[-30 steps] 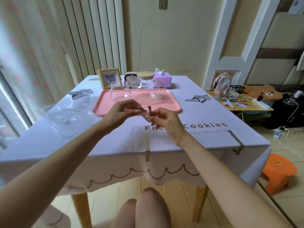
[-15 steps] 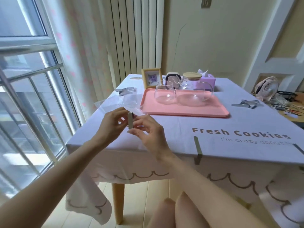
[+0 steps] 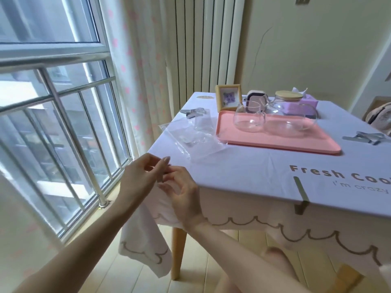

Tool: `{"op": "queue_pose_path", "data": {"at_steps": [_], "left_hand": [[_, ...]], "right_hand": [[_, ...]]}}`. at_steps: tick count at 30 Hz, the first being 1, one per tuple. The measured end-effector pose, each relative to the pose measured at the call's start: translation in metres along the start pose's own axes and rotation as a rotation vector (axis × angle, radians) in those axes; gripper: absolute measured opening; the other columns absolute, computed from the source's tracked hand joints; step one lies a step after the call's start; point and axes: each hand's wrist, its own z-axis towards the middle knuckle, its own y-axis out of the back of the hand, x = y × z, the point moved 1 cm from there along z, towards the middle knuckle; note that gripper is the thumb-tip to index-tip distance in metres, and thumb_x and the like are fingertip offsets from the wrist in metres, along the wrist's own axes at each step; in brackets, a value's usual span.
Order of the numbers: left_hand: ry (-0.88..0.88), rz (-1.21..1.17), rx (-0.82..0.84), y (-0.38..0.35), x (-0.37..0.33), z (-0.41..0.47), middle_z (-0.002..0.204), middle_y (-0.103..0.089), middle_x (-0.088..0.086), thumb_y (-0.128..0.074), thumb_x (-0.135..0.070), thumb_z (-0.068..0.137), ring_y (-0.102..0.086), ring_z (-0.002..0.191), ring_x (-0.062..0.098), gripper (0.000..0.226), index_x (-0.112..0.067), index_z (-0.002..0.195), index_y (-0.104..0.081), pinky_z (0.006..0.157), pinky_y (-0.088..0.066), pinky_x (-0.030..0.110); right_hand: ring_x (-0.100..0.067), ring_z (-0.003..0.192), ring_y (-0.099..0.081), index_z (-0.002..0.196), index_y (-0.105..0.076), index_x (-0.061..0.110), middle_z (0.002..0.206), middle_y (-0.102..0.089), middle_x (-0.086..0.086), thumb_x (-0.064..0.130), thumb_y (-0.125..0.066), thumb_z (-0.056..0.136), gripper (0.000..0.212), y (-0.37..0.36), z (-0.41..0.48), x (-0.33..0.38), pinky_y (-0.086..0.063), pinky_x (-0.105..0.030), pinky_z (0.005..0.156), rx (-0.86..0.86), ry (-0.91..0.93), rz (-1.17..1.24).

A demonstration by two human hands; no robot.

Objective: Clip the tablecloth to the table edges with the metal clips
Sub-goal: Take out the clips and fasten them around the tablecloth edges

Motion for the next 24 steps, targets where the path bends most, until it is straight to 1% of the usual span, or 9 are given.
{"op": "queue_pose_path", "data": {"at_steps": [2, 5, 8, 10, 12, 14, 16, 18, 24], "left_hand": [[-0.002, 0.143, -0.085, 0.004, 0.0, -0.004, 0.063, -0.066, -0.013, -0.061, -0.057, 0.075, -0.062, 0.069, -0.002, 0.03, -0.027, 0.071, -0.063, 0.066, -0.047, 0.025], [0.004, 0.281, -0.134, 0.008, 0.0, -0.009, 0.067, -0.063, -0.014, -0.064, -0.051, 0.078, -0.061, 0.07, 0.008, 0.027, -0.025, 0.072, -0.062, 0.064, -0.049, 0.03], [0.032, 0.312, -0.106, 0.01, 0.004, -0.012, 0.07, -0.064, -0.012, -0.065, -0.046, 0.078, -0.062, 0.072, 0.011, 0.025, -0.021, 0.075, -0.065, 0.066, -0.049, 0.03], [0.079, 0.251, -0.052, 0.012, 0.011, -0.013, 0.068, -0.066, -0.01, -0.069, -0.04, 0.078, -0.065, 0.071, 0.014, 0.02, -0.02, 0.074, -0.066, 0.067, -0.052, 0.032], [0.136, 0.107, 0.039, 0.016, 0.018, -0.013, 0.069, -0.069, -0.007, -0.075, -0.036, 0.074, -0.067, 0.07, 0.014, 0.018, -0.02, 0.074, -0.068, 0.068, -0.055, 0.035], [0.187, -0.043, 0.144, 0.019, 0.021, -0.012, 0.075, -0.071, -0.003, -0.079, -0.028, 0.071, -0.066, 0.072, 0.011, 0.017, -0.017, 0.08, -0.07, 0.067, -0.055, 0.027], [0.215, -0.129, 0.203, 0.021, 0.02, -0.013, 0.08, -0.071, 0.002, -0.079, -0.019, 0.072, -0.063, 0.067, 0.003, 0.019, -0.012, 0.088, -0.07, 0.06, -0.05, 0.014], [0.218, -0.165, 0.179, 0.021, 0.019, -0.014, 0.078, -0.07, 0.006, -0.078, -0.014, 0.073, -0.062, 0.065, 0.005, 0.019, -0.01, 0.089, -0.07, 0.055, -0.047, 0.009], [0.191, -0.155, 0.096, 0.019, 0.019, -0.018, 0.071, -0.07, 0.008, -0.079, -0.015, 0.071, -0.064, 0.066, 0.015, 0.01, -0.017, 0.075, -0.07, 0.058, -0.05, 0.02]], "right_hand": [[-0.005, 0.094, -0.059, 0.09, -0.066, 0.003, 0.1, -0.061, -0.005, 0.01, -0.068, 0.081, 0.011, -0.008, -0.004, 0.0, -0.043, -0.011, 0.083, 0.021, -0.004, -0.002], [-0.009, 0.093, -0.061, 0.094, -0.066, 0.009, 0.101, -0.06, -0.005, 0.005, -0.067, 0.082, 0.013, -0.017, -0.01, -0.002, -0.044, -0.01, 0.083, 0.032, 0.023, 0.018], [-0.014, 0.096, -0.062, 0.105, -0.062, 0.016, 0.104, -0.056, 0.0, 0.01, -0.064, 0.085, 0.021, -0.022, -0.016, -0.008, -0.052, -0.023, 0.086, 0.056, 0.065, 0.02], [-0.016, 0.094, -0.063, 0.11, -0.057, 0.022, 0.107, -0.054, 0.0, 0.008, -0.066, 0.082, 0.033, -0.023, -0.019, -0.013, -0.051, -0.023, 0.087, 0.068, 0.073, -0.018], [-0.011, 0.092, -0.06, 0.107, -0.061, 0.013, 0.106, -0.05, 0.003, 0.002, -0.068, 0.078, 0.032, -0.024, -0.021, -0.018, -0.044, -0.012, 0.087, 0.065, 0.106, -0.092], [-0.007, 0.09, -0.056, 0.099, -0.065, 0.002, 0.104, -0.048, 0.003, -0.001, -0.068, 0.076, 0.023, -0.025, -0.021, -0.022, -0.041, -0.008, 0.086, 0.05, 0.116, -0.131], [-0.006, 0.09, -0.055, 0.094, -0.066, 0.001, 0.103, -0.049, 0.002, 0.002, -0.067, 0.077, 0.017, -0.026, -0.021, -0.022, -0.041, -0.008, 0.086, 0.019, 0.133, -0.154], [-0.006, 0.093, -0.055, 0.094, -0.067, 0.002, 0.104, -0.053, -0.003, 0.006, -0.065, 0.079, 0.016, -0.026, -0.022, -0.021, -0.041, -0.008, 0.089, 0.005, 0.172, -0.176], [-0.021, 0.099, -0.056, 0.099, -0.069, 0.005, 0.109, -0.061, -0.011, 0.013, -0.061, 0.082, 0.021, -0.016, -0.022, -0.03, -0.047, -0.025, 0.091, 0.028, 0.371, -0.425]]}}
